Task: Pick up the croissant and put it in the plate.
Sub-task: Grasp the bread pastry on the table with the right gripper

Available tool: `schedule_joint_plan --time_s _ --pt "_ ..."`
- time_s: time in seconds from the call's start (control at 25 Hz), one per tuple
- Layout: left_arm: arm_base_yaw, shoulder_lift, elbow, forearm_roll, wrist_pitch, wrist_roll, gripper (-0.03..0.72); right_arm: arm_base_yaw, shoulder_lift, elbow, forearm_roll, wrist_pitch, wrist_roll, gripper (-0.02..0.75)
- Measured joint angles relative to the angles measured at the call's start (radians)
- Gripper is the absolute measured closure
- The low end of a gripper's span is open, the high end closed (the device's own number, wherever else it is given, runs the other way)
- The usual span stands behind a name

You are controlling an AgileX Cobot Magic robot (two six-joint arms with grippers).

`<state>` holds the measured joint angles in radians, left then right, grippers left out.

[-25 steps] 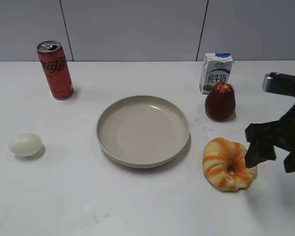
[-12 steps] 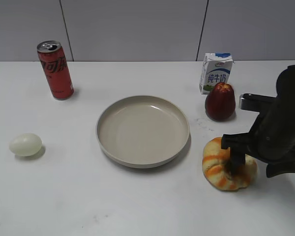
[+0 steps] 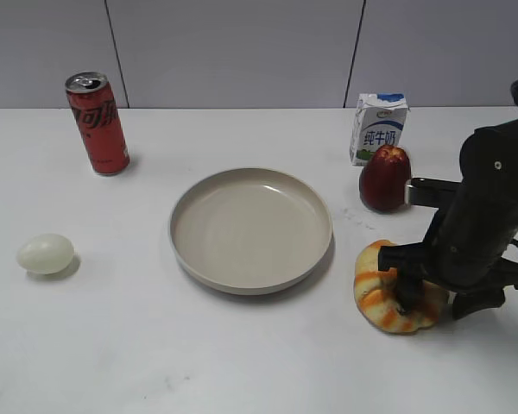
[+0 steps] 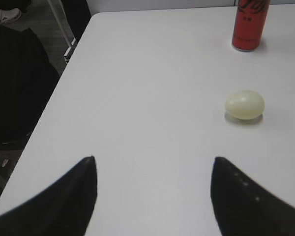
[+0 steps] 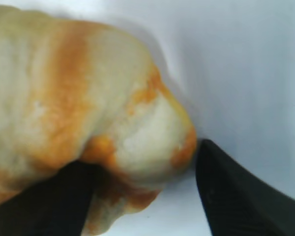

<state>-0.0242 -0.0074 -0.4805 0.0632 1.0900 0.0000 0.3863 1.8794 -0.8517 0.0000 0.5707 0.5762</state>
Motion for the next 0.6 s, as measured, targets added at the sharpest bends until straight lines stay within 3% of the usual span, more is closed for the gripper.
schedule_joint_plan --time_s 0.2,0.24,0.6 --pt "0.0 0.0 0.0 0.0 0.0 0.0 0.139 0.006 0.001 -0.003 0.021 -0.011 -0.003 0.637" --pt "0.0 0.0 0.0 0.0 0.0 0.0 0.139 0.006 0.002 -0.003 0.022 -0.012 -0.005 0.666" --pt "0.0 0.0 0.0 0.0 0.0 0.0 0.139 0.006 -0.053 0.012 0.013 -0.016 -0.053 0.671"
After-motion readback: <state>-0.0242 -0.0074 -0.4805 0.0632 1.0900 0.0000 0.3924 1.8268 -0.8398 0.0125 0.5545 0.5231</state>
